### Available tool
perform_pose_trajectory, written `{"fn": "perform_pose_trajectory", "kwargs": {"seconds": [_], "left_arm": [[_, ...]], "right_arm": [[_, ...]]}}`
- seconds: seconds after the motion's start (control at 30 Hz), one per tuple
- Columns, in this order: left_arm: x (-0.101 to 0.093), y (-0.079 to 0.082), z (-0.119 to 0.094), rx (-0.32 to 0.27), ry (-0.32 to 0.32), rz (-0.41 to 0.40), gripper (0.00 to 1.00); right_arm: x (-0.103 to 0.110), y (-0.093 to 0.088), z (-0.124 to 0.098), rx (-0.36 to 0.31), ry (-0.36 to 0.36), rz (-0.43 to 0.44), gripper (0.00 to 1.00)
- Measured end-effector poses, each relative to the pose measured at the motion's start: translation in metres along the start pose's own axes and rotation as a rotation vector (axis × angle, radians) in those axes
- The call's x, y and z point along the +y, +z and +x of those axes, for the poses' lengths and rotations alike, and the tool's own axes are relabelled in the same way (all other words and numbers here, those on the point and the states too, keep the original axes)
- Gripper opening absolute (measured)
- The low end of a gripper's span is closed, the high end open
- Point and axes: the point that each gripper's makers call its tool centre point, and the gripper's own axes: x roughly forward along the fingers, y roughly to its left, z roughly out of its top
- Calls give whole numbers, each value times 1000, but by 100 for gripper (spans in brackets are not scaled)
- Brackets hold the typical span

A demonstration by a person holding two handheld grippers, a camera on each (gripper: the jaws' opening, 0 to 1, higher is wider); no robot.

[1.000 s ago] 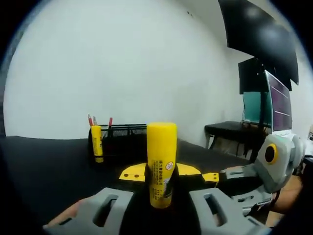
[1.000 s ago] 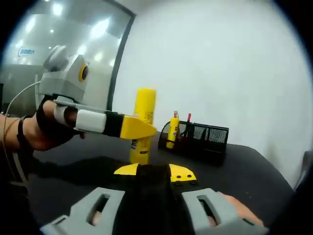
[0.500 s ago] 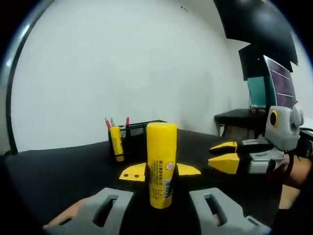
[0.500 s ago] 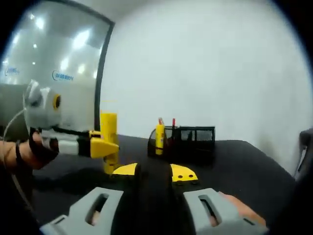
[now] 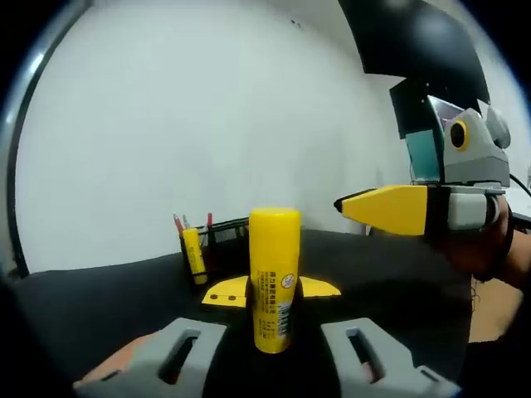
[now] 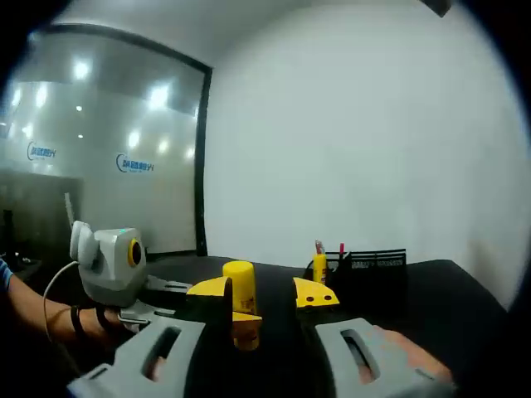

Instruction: Pick up pens and glue sticks and place them into the holder.

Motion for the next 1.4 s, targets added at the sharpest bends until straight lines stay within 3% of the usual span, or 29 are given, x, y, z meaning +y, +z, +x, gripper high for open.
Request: {"fn": "perform_pose_trajectory", "kwargs": {"seconds": [0.2, 0.37, 0.67, 0.87, 0.93, 1.17, 1.3, 1.4], "left_arm": [[-16, 10, -7, -49, -54, 82, 16], [-19, 12, -12, -54, -53, 149, 16], [-13, 14, -17, -70, -47, 165, 16], [-11, 14, -17, -94, -57, 169, 17], [-11, 12, -16, -98, -63, 172, 21], [-3, -6, -17, -68, -105, 98, 39], [15, -26, -17, -19, -98, -42, 41], [27, -29, -18, -33, -107, -100, 47]], "right_arm": [[17, 0, 8, 13, 31, -15, 24], [21, 1, 10, 14, 29, -33, 22], [28, 0, 14, 27, 46, -17, 17], [26, 1, 16, 39, 26, -10, 16], [22, -1, 16, 48, 6, -1, 16], [3, -3, 13, 52, -49, 14, 16], [-9, -4, 12, 64, -80, 37, 16], [-15, -4, 12, 71, -96, 33, 16]]}}
